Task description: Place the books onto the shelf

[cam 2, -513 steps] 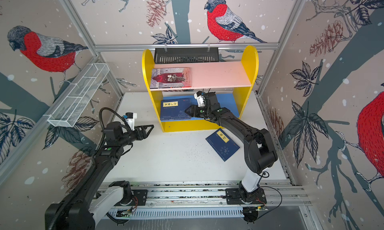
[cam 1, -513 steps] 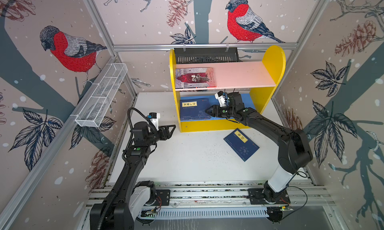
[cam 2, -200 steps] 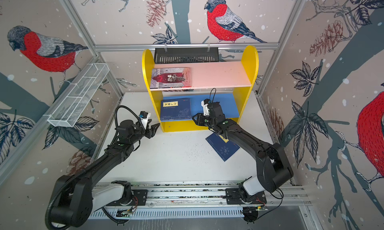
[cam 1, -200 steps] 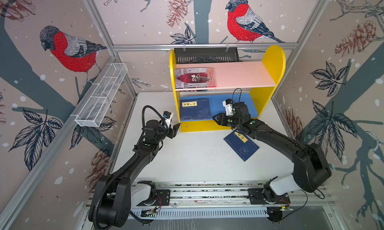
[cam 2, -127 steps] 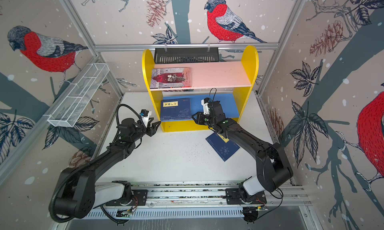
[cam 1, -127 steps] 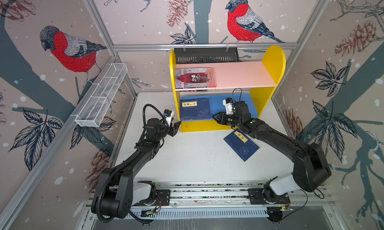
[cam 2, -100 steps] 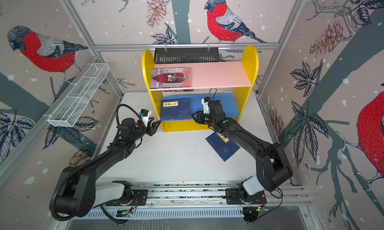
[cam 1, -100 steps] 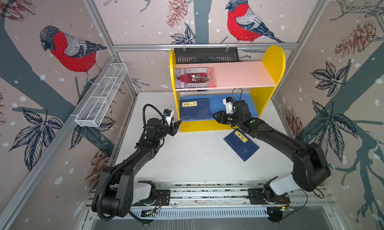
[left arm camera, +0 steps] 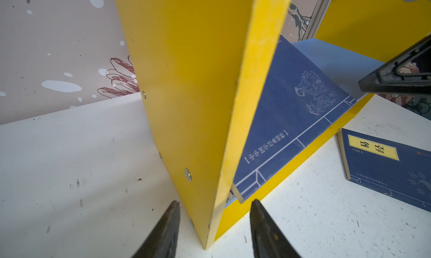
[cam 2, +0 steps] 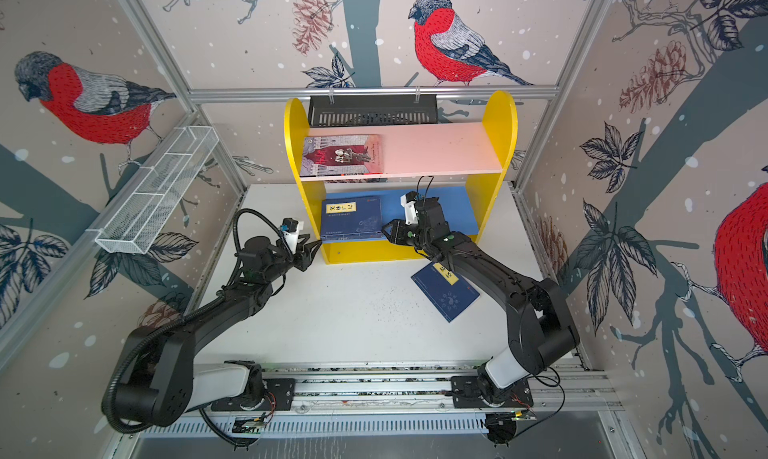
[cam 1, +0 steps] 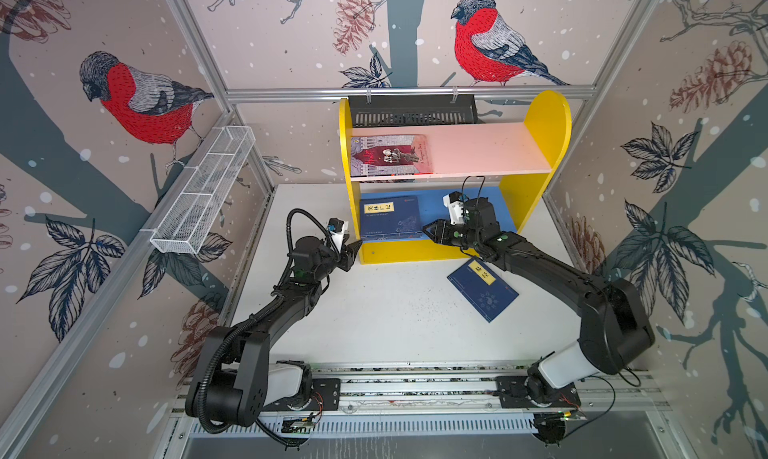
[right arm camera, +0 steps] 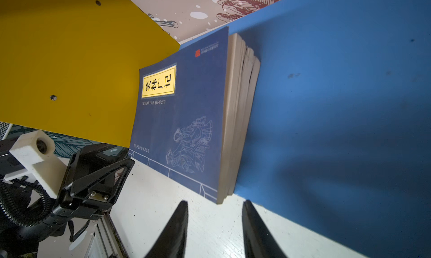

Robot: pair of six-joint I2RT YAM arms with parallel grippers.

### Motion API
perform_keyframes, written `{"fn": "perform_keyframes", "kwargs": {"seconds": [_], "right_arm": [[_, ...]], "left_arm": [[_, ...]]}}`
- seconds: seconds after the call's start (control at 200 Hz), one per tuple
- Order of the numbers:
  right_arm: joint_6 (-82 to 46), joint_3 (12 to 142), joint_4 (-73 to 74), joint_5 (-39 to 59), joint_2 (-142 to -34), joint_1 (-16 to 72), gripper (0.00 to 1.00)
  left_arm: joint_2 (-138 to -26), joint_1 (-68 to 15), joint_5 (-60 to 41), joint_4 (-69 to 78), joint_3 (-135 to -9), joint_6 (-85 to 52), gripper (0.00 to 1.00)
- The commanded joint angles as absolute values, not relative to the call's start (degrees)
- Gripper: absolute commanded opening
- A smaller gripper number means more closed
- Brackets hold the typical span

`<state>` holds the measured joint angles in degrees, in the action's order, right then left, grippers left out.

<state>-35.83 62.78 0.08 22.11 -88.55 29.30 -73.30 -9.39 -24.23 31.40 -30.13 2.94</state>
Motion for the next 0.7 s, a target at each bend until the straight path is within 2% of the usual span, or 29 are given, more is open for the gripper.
{"fn": "perform_keyframes", "kwargs": {"seconds": [0.0,0.535,0.695], "right_arm": [[-35.51,63.28,1.69,22.9,-88.78,29.18,0.4],[-34.03,59.34,-1.31,20.24,-85.06,30.04,0.43],[-33.12,59.13,-2.98,18.65,-84.86,31.13,0.45]], "left_arm": [[-73.65,-9.54,-24.86,35.62,-29.97,3.12,0.48],[-74.49,-9.76,-23.76,36.74,-30.48,2.38,0.38],[-74.73,-9.84,-24.25,36.58,-30.78,2.46,0.38]]}}
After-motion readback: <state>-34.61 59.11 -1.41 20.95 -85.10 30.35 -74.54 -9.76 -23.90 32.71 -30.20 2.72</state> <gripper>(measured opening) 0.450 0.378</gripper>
